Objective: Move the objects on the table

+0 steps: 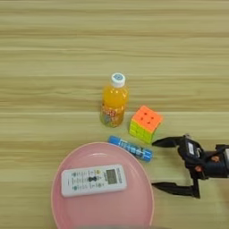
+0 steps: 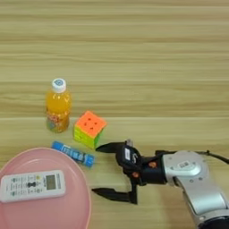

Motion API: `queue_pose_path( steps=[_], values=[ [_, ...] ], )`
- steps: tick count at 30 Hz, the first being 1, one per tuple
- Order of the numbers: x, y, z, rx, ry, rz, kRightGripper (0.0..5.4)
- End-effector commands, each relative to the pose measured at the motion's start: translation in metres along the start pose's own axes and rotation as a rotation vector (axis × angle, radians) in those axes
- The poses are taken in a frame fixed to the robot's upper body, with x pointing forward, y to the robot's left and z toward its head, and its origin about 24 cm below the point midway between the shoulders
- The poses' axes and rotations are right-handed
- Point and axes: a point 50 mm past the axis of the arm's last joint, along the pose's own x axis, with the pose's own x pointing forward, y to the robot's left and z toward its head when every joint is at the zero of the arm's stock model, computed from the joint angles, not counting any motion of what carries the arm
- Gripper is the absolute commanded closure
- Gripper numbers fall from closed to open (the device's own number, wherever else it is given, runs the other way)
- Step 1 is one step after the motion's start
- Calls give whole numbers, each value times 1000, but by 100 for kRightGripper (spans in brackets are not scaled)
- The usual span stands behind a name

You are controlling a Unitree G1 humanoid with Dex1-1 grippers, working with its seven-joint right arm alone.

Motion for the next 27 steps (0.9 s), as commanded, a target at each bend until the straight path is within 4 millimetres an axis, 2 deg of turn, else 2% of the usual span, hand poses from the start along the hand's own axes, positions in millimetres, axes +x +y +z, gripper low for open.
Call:
queue_pose_path(
  steps=[1,6,27],
  values=[
    [-6,-14,16,-86,-9,-56,3],
    [-3,-14,17,-85,-20,-53,30],
    [9,-23,19,-89,-38,-118,275]
  ],
)
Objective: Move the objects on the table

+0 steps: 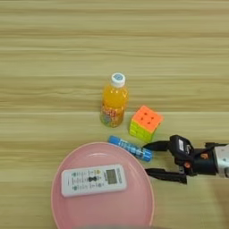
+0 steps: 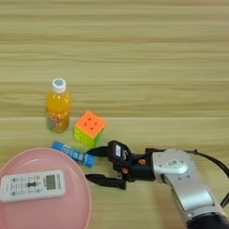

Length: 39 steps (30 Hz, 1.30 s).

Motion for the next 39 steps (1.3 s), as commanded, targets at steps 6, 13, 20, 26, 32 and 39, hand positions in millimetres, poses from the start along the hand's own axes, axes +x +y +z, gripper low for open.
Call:
queue_pose_path(
  steps=[6,13,20,26,32,39],
  values=[
    [-4,-20,15,-86,-3,-98,365],
    [-4,-21,16,-85,-10,-108,406],
    [-6,-27,29,-64,-104,-148,406],
    [-10,-24,58,-92,-232,-143,406],
    [-10,-7,74,-134,-259,-56,406],
    [-15,16,77,-165,-205,110,406]
  ],
)
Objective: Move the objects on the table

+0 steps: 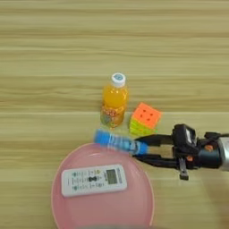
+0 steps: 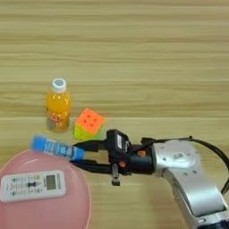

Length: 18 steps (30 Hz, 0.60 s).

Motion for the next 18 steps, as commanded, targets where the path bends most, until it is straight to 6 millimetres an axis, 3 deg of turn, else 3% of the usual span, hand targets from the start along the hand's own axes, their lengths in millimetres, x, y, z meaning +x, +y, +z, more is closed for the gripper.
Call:
queue_pose_path(
  steps=[1,18],
  values=[
    [-3,-2,17,-89,18,37,406],
    [21,12,20,-164,156,366,406]
  ],
)
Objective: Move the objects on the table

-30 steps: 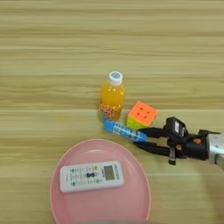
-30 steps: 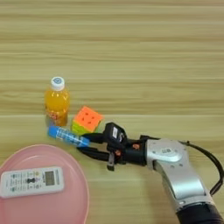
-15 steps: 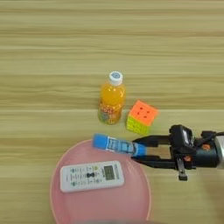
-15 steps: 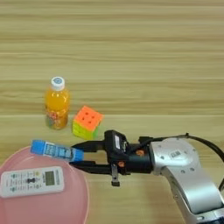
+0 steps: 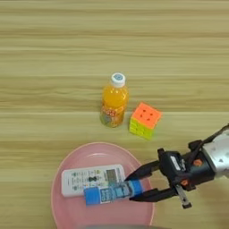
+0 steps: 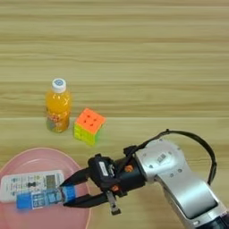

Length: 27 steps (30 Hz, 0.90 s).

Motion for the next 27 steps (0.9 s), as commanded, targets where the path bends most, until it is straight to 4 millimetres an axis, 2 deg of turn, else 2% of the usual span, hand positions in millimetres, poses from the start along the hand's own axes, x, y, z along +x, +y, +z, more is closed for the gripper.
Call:
queue_pose_path(
  steps=[1,10,20,27],
  values=[
    [-8,-8,13,-89,63,3,406],
    [-3,-17,5,-89,136,-30,406],
    [12,-17,1,-161,229,9,406],
    [13,-16,0,-177,243,27,406]
  ],
)
